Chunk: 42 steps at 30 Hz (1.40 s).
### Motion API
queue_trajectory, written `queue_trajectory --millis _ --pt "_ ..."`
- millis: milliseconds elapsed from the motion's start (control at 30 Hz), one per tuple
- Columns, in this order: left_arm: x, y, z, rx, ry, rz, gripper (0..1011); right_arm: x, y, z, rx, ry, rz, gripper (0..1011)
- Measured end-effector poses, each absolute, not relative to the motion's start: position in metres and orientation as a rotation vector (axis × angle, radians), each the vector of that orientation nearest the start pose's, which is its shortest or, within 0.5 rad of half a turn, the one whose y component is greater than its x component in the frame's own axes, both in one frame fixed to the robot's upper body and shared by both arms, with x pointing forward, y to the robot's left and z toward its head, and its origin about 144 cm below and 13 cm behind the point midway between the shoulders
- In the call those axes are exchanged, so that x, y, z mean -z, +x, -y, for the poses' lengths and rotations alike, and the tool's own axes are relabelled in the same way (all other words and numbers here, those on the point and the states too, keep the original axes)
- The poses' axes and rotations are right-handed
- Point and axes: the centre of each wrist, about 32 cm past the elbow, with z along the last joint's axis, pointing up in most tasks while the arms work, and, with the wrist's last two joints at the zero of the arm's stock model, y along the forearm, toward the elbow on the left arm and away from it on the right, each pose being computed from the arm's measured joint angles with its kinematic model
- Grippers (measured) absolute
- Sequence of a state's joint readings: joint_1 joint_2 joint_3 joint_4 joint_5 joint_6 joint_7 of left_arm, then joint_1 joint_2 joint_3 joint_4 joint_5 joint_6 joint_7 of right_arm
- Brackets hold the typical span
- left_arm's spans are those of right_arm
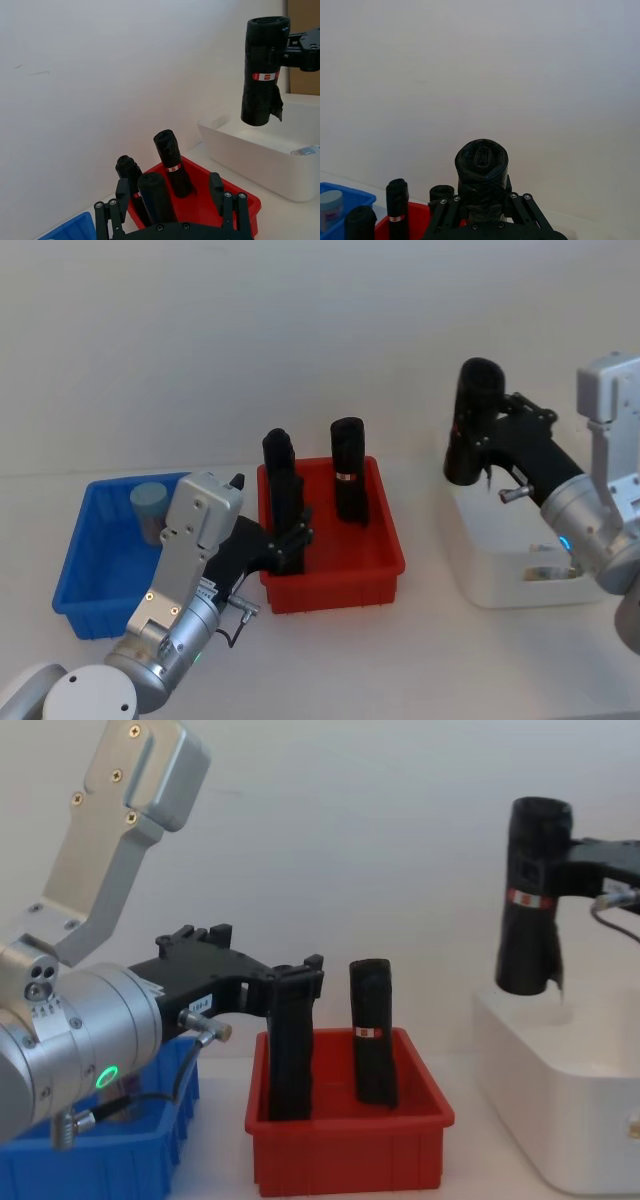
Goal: Pick the cotton swabs from the blue box and place them into the white box.
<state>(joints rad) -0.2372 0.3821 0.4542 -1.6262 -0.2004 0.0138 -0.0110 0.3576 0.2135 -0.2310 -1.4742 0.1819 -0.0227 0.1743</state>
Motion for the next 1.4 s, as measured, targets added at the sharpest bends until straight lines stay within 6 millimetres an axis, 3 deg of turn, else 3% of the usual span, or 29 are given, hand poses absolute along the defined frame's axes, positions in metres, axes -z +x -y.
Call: queue_trajectory --millis 433,833,1000,1400 --pt "-1.204 0.492 -0.198 -1.124 0.061 0.268 1003 -1.238 0.535 0.246 1.304 0.063 0.224 357" --pt "-1.204 0.492 -0.198 -1.124 0.061 0.268 1003 -1.23 0.534 0.253 1.299 0.026 0.173 360" --pt "-1.204 0.492 -0.198 -1.124 0.061 0.268 1003 -1.227 0.534 0.254 1.29 0.018 0.161 476" --pt "-1.204 0.492 -0.198 -1.124 0.061 0.268 1003 -1.225 0.532 0.257 1.271 0.019 0.152 859"
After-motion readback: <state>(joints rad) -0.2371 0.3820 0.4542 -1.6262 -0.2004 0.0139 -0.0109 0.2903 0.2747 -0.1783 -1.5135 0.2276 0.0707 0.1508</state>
